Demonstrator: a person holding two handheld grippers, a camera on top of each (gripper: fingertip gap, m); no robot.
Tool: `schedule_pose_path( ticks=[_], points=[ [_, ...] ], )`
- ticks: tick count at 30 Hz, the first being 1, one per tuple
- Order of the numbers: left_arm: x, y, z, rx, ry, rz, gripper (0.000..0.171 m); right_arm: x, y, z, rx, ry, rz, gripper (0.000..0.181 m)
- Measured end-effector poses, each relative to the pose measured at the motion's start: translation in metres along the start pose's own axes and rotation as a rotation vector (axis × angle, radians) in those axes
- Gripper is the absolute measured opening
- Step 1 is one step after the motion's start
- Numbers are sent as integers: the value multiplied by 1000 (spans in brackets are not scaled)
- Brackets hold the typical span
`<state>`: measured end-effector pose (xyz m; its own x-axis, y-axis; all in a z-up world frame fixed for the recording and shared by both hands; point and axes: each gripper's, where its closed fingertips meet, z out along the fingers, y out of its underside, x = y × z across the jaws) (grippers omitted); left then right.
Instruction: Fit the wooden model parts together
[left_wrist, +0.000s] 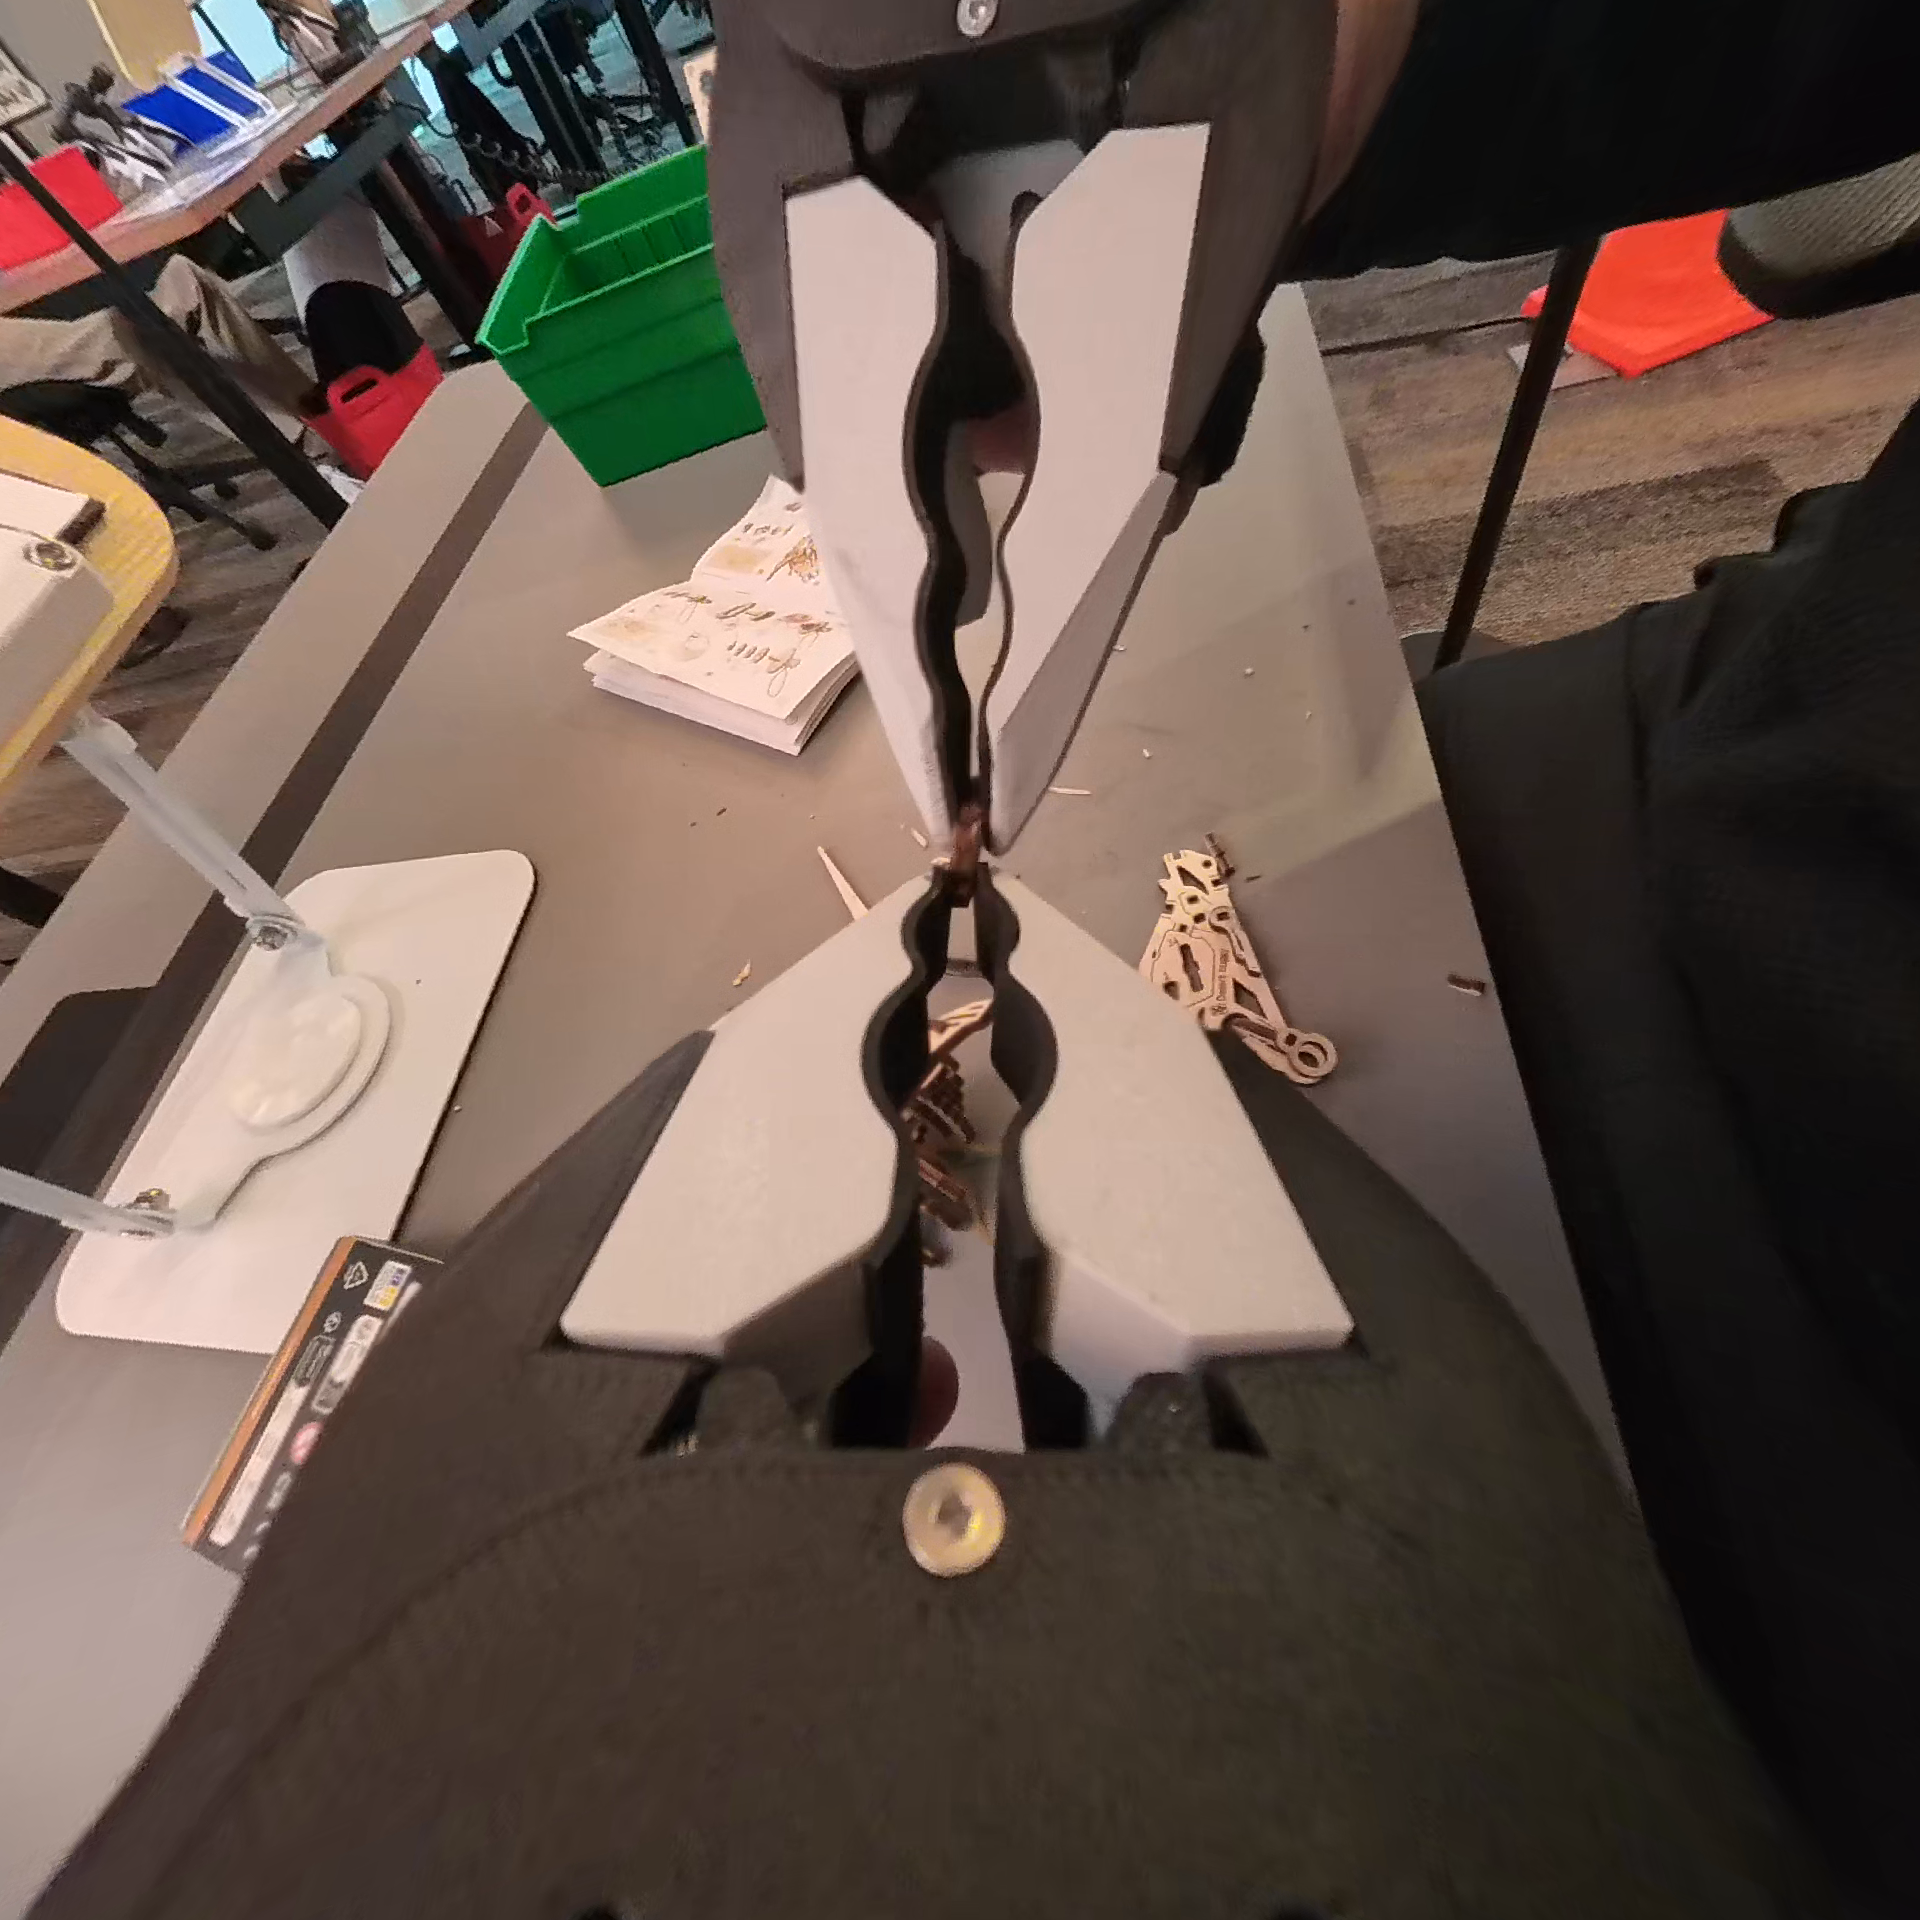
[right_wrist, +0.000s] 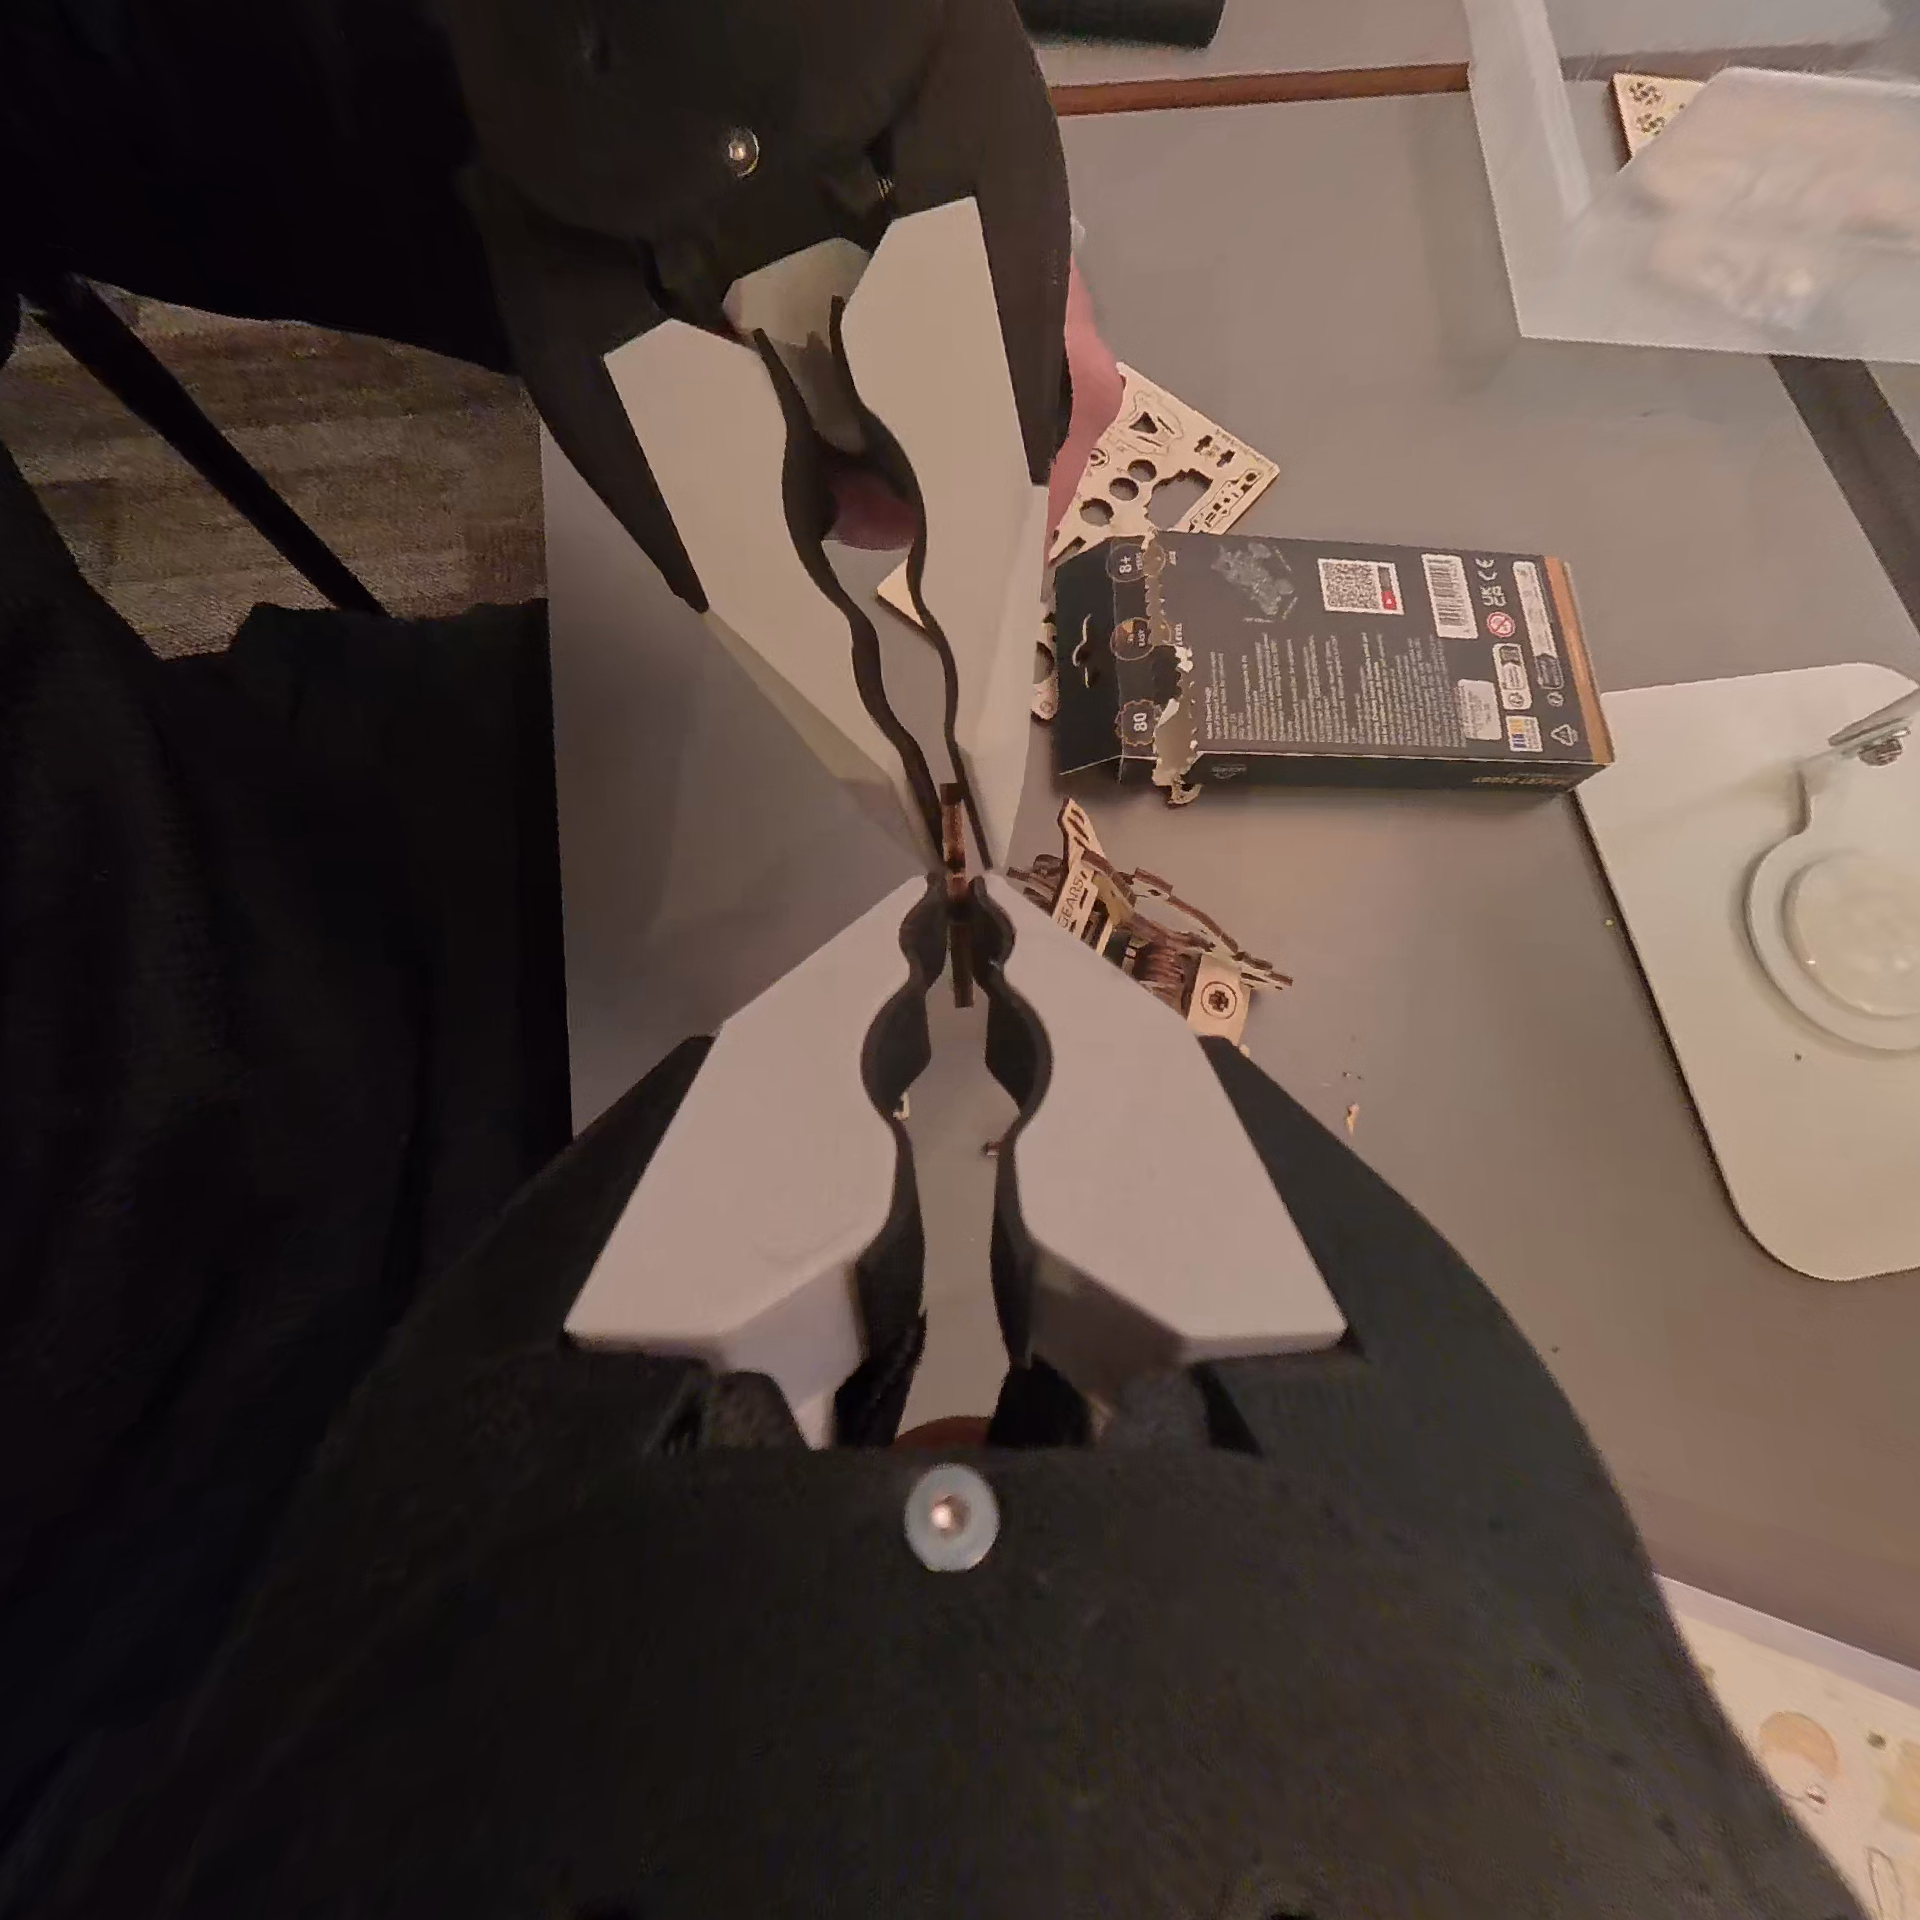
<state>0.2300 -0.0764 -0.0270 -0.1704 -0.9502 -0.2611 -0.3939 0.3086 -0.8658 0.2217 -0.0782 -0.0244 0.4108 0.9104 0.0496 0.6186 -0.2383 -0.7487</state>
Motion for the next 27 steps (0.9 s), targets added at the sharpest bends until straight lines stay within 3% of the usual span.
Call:
schedule_pose_path(
  ticks=[10,17,19,27],
  points=[
    [6,-2,0,20,41,1,1,-6,-10,-1,89,20,-31,1],
    [2,-13,-7,83,34,-29,9,-8,-20,-9,198,-30,49,0],
    [4,-16,-10,103,54,-41,3,-9,-24,-10,217,-36,56,0],
    [8,-17,-14,122,98,-84,0,-13,-26,-9,181,-1,-38,3]
  ],
)
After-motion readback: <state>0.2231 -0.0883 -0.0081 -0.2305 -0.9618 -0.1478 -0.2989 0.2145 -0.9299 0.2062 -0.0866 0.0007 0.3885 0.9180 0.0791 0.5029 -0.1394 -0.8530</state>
